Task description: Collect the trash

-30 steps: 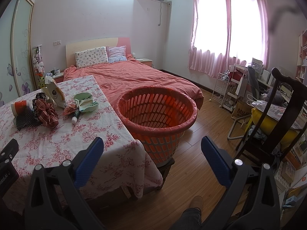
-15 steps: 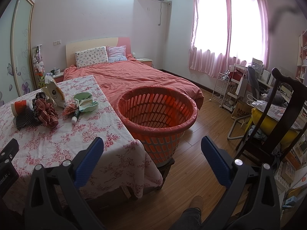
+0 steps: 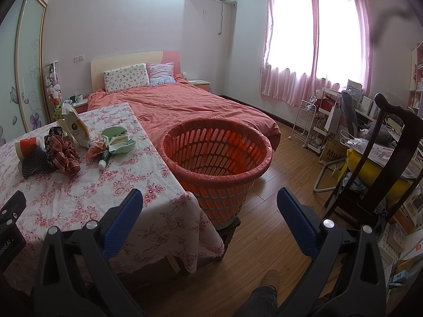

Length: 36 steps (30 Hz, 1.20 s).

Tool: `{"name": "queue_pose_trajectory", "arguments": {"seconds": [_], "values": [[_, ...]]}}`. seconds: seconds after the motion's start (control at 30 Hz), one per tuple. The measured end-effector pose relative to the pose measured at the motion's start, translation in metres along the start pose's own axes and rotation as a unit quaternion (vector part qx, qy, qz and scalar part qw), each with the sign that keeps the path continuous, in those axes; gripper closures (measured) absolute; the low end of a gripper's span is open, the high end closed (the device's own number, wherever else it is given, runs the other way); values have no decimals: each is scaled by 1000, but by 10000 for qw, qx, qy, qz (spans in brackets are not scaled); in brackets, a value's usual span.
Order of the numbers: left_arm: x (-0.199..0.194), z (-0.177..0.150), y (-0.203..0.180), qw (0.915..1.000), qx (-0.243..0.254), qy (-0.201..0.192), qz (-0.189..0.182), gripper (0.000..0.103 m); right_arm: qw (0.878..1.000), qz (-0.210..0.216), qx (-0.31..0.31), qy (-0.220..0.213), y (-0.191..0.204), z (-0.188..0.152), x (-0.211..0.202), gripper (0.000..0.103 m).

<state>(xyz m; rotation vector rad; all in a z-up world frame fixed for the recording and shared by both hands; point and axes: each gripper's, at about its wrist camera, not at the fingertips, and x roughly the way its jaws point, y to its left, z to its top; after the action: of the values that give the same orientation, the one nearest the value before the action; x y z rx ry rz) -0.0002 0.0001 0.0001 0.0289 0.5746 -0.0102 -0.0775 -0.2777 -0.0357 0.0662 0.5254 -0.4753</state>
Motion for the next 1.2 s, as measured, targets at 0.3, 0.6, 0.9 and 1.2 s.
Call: {"name": "queue_pose_trajectory", "arguments": {"seconds": [0.3, 0.6, 0.9, 1.2], "values": [[0, 0, 0, 10000, 0, 2, -1, 2, 10000, -1, 0, 3, 0, 0, 0, 4], [1, 0, 1, 10000, 6, 11, 16, 2, 10000, 20, 21, 29, 1, -1, 5, 4], [26, 3, 26, 9995, -236, 210, 63, 2, 9989, 424, -146, 124, 30, 5, 25, 4], [47, 9, 60, 9981, -505, 358, 12, 2, 9845, 1659, -153, 554, 81, 22, 55, 17]]}}
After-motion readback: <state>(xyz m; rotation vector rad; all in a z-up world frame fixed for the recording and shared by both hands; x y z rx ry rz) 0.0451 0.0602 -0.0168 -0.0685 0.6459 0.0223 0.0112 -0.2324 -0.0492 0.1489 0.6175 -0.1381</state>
